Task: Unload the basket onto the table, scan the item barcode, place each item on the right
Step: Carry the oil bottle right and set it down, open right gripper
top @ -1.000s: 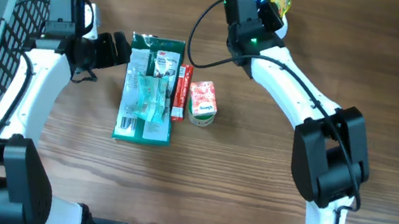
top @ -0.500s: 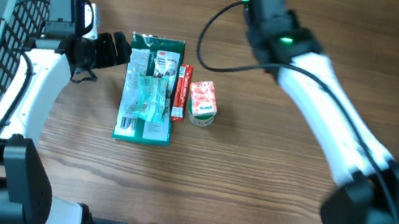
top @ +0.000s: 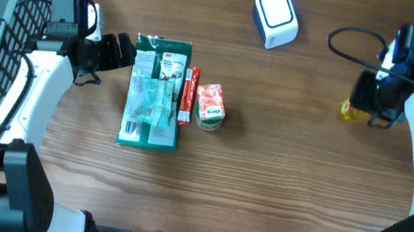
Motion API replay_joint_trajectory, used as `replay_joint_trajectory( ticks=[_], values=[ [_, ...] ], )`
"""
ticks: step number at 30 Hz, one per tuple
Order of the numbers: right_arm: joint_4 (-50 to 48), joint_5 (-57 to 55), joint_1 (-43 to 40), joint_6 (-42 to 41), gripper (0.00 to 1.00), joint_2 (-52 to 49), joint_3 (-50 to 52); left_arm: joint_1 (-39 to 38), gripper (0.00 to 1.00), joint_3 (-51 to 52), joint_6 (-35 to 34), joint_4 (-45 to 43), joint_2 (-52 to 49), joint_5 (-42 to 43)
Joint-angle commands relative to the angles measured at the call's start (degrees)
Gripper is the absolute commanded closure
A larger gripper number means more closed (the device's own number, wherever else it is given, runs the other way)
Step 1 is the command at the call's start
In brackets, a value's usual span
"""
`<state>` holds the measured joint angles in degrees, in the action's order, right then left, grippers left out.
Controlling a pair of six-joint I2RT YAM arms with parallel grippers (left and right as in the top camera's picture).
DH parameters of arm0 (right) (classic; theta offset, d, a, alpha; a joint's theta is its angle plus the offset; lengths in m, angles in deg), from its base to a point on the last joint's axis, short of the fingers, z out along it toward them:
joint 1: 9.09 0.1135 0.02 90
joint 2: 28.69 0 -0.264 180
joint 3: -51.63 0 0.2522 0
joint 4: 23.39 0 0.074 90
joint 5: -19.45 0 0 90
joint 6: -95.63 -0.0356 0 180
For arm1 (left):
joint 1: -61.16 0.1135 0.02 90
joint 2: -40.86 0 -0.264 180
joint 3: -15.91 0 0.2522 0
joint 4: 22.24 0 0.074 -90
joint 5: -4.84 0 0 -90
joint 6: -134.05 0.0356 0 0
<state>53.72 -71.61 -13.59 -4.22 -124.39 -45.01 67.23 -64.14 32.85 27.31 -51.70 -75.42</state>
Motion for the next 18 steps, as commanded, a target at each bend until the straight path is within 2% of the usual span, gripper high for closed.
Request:
replay_joint_trajectory(
  ticks=[1, 3, 5, 8, 10, 11, 15, 18],
  values=[
    [-2.2, -0.2, -3.2, -2.6, 0.84, -0.1, 5.8, 0.5, 0.00, -0.7, 0.5, -0.2, 0.6, -0.4],
    [-3.2, -2.6, -4.2, -2.8, 0.84, -0.1, 8.0, 0.5, 0.00, -0.7, 0.5, -0.2, 0.6, -0.4],
    [-4.9, -3.0, -4.9, -2.8, 0.71, -0.1, 10.6, 0.5, 0.00, -0.7, 0.5, -0.2, 0.6, -0.4],
    [-6.9, -3.0, -4.9, -2.8, 0.26, -0.2, 13.5, 0.5, 0.00, -0.7, 0.5, -0.2, 0.6, -0.4],
    [-7.8, -3.0, -4.9, -2.7, 0.04, -0.2, 14.5, 0.5, 0.00, -0.7, 0.5, -0.2, 0.6, -0.4],
    [-7.9, -3.0, -4.9, -2.7, 0.00, -0.2, 14.6, 0.5, 0.00, -0.7, 0.5, -0.2, 0.6, -0.4],
    [-8.0, -3.5, -4.9, -3.8, 0.00, -0.1, 13.4, 0.5, 0.00, -0.7, 0.5, -0.2, 0.6, -0.4],
    [-4.5, -3.7, -4.9, -4.3, 0.00, 0.9, 6.3, 0.5, 0.00, -0.7, 0.5, -0.2, 0.6, -0.4]
  ],
)
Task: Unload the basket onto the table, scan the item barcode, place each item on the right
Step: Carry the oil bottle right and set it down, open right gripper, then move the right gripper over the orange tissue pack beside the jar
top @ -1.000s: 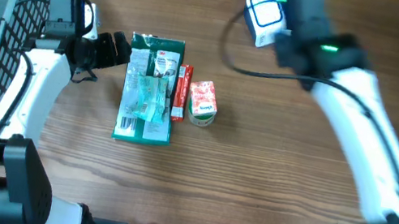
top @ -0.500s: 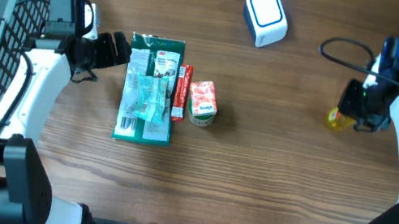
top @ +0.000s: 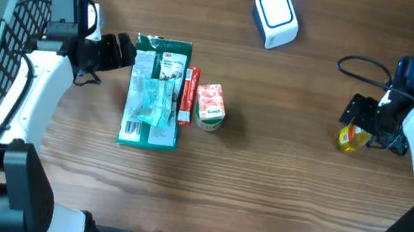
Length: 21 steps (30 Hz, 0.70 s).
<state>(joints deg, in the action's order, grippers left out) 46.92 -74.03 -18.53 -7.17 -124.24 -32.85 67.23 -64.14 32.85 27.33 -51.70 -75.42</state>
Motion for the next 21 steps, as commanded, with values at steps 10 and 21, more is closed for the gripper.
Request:
replay_joint_trajectory(
  ticks=[10, 21],
  values=[
    [17.6, 20.7, 2.8, 2.0, 0.00, 3.9, -22.6, 0.5, 0.00, -0.7, 0.5, -0.2, 0.6, -0.4],
    [6.4, 22.0, 28.3, -10.4, 0.00, 3.7, -22.4, 0.5, 0.00, -0.7, 0.5, -0.2, 0.6, -0.4]
  ],
)
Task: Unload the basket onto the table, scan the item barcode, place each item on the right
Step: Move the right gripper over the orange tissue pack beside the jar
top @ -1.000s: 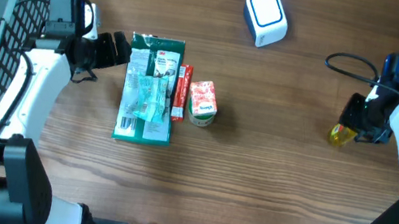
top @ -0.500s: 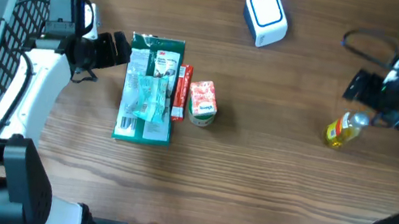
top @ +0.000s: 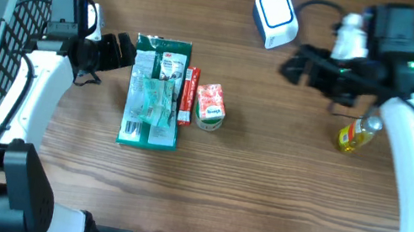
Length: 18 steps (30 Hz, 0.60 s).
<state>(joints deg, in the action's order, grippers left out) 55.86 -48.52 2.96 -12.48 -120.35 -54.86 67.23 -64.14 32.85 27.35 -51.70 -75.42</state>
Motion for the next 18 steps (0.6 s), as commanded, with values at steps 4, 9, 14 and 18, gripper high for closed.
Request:
replay_joint_trajectory(
  ticks=[4, 9, 14, 18],
  values=[
    [-8.3, -9.2, 17.4, -9.0, 0.00, -1.9, -0.2, 0.5, 0.00, -0.7, 0.5, -0.2, 0.6, -0.4],
    [-11.5, -12.4, 22.9, -9.0, 0.00, -5.7, -0.2, 0.5, 0.00, -0.7, 0.5, -0.2, 0.6, -0.4],
    [-12.5, -12.6, 23.4, -9.5, 0.00, -11.5, -0.2, 0.5, 0.00, -0.7, 0.5, -0.2, 0.6, -0.4],
    [-12.4, -11.5, 23.4, -9.5, 0.24, -15.6, -0.2, 0.5, 0.00, -0.7, 0.5, -0.2, 0.6, -0.4]
  ],
)
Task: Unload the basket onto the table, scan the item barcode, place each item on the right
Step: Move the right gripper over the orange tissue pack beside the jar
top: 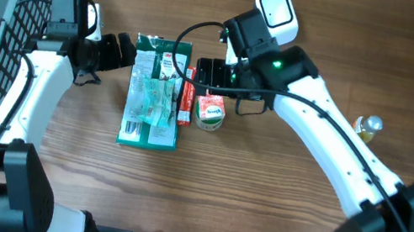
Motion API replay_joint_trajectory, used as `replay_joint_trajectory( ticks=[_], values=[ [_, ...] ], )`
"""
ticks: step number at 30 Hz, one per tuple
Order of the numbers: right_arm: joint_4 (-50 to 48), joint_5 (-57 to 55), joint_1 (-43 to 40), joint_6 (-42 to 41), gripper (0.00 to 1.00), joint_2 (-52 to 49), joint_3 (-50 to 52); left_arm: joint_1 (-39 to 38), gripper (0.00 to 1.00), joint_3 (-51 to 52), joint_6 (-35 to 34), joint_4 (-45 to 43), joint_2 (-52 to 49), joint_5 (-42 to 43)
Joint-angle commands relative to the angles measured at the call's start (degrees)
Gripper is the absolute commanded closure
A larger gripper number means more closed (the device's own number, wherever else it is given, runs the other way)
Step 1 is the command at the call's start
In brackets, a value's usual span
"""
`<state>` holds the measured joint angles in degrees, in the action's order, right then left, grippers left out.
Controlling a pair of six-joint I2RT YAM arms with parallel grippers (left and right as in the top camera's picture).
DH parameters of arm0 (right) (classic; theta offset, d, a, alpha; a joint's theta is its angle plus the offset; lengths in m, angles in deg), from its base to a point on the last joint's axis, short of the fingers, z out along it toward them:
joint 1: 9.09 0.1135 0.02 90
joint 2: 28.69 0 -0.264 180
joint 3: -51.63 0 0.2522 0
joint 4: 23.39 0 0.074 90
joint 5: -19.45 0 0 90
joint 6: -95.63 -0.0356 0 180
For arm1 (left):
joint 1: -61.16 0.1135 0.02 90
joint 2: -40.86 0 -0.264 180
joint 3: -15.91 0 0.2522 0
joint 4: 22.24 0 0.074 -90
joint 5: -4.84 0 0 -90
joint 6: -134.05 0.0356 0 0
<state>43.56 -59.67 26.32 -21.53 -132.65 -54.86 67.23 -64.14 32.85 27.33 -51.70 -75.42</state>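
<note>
A green packet [154,94] lies flat at mid-left, with a thin red stick pack [188,96] and a small red carton [210,110] just to its right. The white scanner [276,13] sits at the far side. My right gripper [203,71] reaches across from the right and hovers open over the top of the stick pack, just beyond the carton. Against the green packet's upper left corner rests my left gripper [126,49], open and holding nothing. A yellow bottle [368,127] lies at the right, partly hidden by the right arm.
A dark wire basket [17,6] with a grey liner fills the far left. The right arm's black cable loops above the packets. Bare wood table [259,210] spreads across the front.
My right gripper has gone from the space right of the scanner to above the red stick pack and carton. The bottle stays on the table at the right. The left arm is unmoved.
My right gripper first held the yellow bottle at the far right, then had it lower, near the table. After that the bottle lay free and the gripper was open near the scanner. Now it is over the small items in the middle.
</note>
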Motion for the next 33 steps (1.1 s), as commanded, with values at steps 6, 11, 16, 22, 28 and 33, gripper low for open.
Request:
replay_joint_trajectory(
  ticks=[6, 11, 16, 22, 28, 33],
  values=[
    [-0.5, -0.4, 0.0, -0.4, 0.59, -6.1, -0.2, 0.5, 0.00, -0.7, 0.5, -0.2, 0.6, -0.4],
    [-0.5, -2.2, 0.0, 0.2, 0.58, -6.5, -0.2, 0.5, 0.00, -0.7, 0.5, -0.2, 0.6, -0.4],
    [1.2, -3.7, 0.0, 0.2, 0.58, -6.5, -0.2, 0.5, 0.00, -0.7, 0.5, -0.2, 0.6, -0.4],
    [4.2, -3.6, 0.0, 0.0, 0.59, -6.5, -0.1, 0.5, 0.00, -0.7, 0.5, -0.2, 0.6, -0.4],
    [4.2, -3.6, 0.0, -0.8, 0.62, -6.5, 2.1, 0.5, 0.00, -0.7, 0.5, -0.2, 0.6, -0.4],
    [2.7, -3.6, 0.0, -1.3, 0.94, -6.4, 4.6, 0.5, 0.00, -0.7, 0.5, -0.2, 0.6, -0.4]
  ],
)
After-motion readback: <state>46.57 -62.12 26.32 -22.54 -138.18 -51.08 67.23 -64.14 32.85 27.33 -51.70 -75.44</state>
